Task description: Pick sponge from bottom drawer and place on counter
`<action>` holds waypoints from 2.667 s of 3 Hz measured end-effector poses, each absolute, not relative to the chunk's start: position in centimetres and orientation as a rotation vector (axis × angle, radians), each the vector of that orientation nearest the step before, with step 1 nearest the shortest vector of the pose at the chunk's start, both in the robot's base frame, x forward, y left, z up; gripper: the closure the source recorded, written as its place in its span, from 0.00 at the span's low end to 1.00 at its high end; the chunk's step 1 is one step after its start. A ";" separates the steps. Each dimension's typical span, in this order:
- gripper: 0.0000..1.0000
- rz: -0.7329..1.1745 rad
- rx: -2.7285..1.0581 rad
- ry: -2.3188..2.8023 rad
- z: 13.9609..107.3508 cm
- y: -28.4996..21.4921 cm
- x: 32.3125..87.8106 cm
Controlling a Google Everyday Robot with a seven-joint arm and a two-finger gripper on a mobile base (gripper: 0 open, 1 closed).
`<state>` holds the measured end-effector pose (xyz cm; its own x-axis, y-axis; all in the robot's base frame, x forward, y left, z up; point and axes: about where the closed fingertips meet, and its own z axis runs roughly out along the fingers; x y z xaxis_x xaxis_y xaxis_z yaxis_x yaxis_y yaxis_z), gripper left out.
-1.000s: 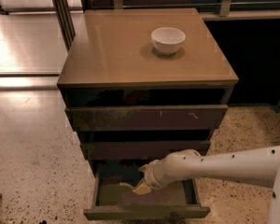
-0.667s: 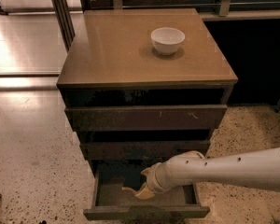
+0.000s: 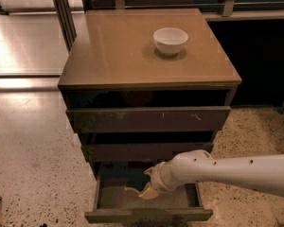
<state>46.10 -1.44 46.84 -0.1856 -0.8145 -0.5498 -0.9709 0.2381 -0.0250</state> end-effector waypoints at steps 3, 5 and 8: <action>1.00 0.287 -1.646 2.085 67.6 -0.7 47.5; 1.00 0.396 -1.598 2.073 69.4 -1.3 48.2; 1.00 0.510 -1.527 2.021 77.7 -1.7 52.2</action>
Offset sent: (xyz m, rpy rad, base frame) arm 0.0267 -0.0015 0.2508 -0.1241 -0.0694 -0.0441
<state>52.18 -1.73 77.71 -0.2029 -0.7501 -0.6295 -0.9589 0.2823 -0.0274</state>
